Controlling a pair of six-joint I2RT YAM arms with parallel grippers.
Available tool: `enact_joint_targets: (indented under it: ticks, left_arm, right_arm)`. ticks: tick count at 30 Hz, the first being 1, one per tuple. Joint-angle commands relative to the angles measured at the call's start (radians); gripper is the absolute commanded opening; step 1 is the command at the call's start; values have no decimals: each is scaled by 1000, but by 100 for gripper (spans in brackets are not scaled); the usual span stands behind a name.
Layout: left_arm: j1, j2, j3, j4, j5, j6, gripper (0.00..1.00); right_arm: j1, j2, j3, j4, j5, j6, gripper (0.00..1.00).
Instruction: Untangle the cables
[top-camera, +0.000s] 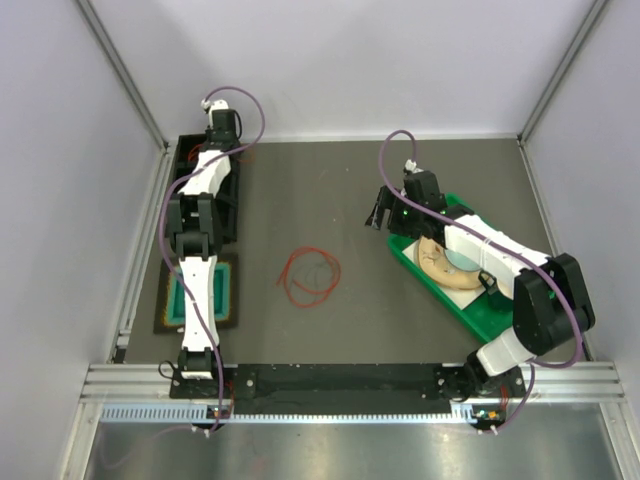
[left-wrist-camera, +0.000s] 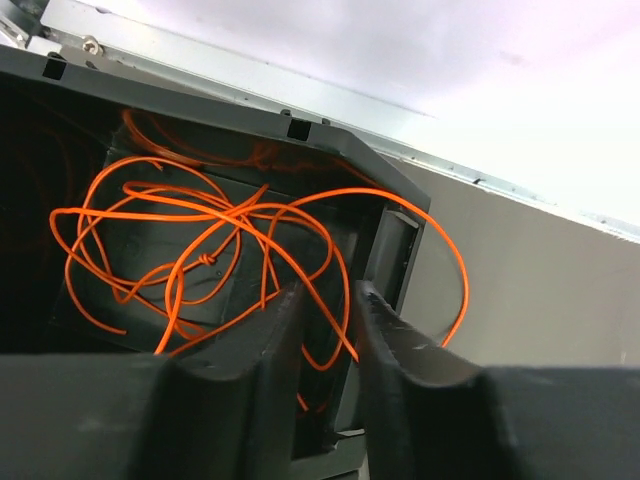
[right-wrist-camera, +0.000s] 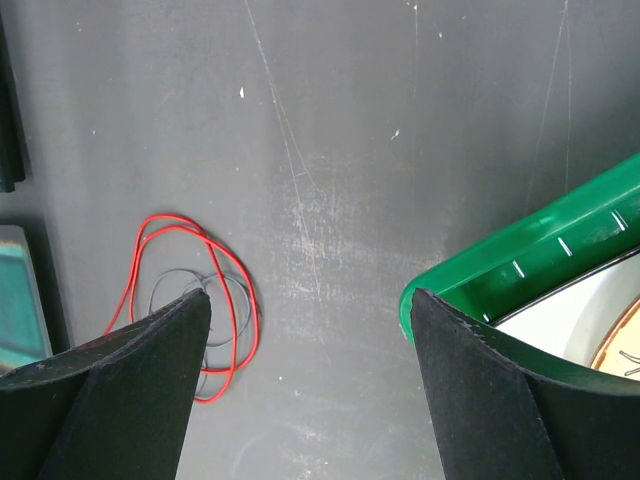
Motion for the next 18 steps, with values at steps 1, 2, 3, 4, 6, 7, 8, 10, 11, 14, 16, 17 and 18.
enact_joint_targets:
  ticks: [1,2,3,4,6,7,8,10,11,14,16,17,18]
  left_arm:
    - [6,-2,40,19,5,6,27]
    - [32,-4,40,18,2,8,25]
    - [32,-7,40,18,0,8,12]
    - [34,-13,38,18,-2,8,6]
    - [34,-39,23,24,-14,6,0]
    - [34,-55,12,41,-15,8,0]
    - [34,-68,-17,55,-21,8,0]
    - [34,-122,-61,94,-34,8,0]
    - [35,-136,-71,104,-43,6,0]
    - [48,-188,-104,127,-60,-22,0]
    - [63,-225,-136,141,-52,-57,0]
    - [71,-237,-149,154,-48,-66,0]
    - [83,-255,-160,159,-45,-78,0]
  right_arm:
    - [8,7,25,27,-14,2,80]
    - [6,7,25,27,-15,3,80]
    - [8,6,26,27,-15,3,80]
    - [8,7,25,27,-15,3,80]
    - [8,7,26,26,-15,3,80]
    - [6,7,26,26,-15,3,80]
    - [8,7,26,24,-15,3,80]
    - [8,7,26,26,-15,3,80]
    - [6,7,26,26,-17,5,80]
    - [8,6,28,27,-20,5,80]
    - [8,6,28,27,-20,6,80]
    - [6,6,26,29,-23,6,80]
    - [8,4,26,31,-26,6,80]
